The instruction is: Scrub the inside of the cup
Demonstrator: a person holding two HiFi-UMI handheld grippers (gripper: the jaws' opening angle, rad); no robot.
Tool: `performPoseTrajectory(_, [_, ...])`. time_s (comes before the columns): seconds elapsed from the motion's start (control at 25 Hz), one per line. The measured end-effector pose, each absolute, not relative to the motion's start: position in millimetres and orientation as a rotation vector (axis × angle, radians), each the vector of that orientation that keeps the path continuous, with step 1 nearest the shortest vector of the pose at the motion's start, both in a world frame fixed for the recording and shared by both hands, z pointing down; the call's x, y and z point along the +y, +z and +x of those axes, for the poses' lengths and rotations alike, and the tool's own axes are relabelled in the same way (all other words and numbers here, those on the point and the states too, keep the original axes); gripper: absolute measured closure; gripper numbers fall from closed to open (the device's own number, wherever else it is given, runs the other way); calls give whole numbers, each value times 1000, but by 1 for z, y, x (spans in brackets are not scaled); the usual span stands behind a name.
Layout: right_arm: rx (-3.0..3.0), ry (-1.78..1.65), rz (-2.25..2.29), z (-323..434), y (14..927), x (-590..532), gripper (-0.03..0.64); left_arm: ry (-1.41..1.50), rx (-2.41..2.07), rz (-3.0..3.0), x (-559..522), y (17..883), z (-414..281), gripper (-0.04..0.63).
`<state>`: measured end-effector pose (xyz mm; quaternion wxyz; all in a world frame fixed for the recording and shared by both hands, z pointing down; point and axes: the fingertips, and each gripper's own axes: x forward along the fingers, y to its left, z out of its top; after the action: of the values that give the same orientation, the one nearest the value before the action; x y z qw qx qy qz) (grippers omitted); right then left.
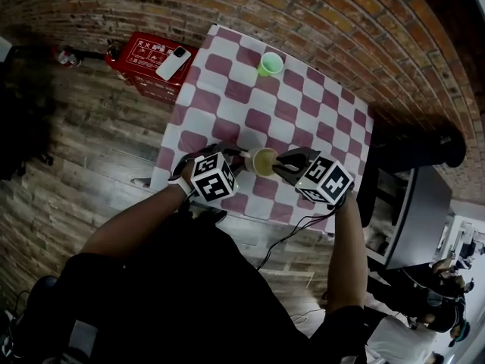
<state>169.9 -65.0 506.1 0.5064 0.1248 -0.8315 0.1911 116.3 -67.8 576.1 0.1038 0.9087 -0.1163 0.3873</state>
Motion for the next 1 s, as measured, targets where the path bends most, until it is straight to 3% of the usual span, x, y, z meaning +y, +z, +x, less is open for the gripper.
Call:
performPoseTrajectory(0.2, [-1857,356,331,160,563,-62,545,1151,-346,2680,-69,577,115,476])
performPoseTrajectory(0.36, [-1887,516,378,151,577,-64,545,1153,-343,2684,-69,575,117,476])
performPoseTrajectory(0.8, [-2181,828,761,167,469,-78,545,1150,-315,2697,-67,574,128,476])
performPoseTrajectory(1.0, [-2123,718,890,181,457,-74,545,1150,-316,2694,-66,575,127,476])
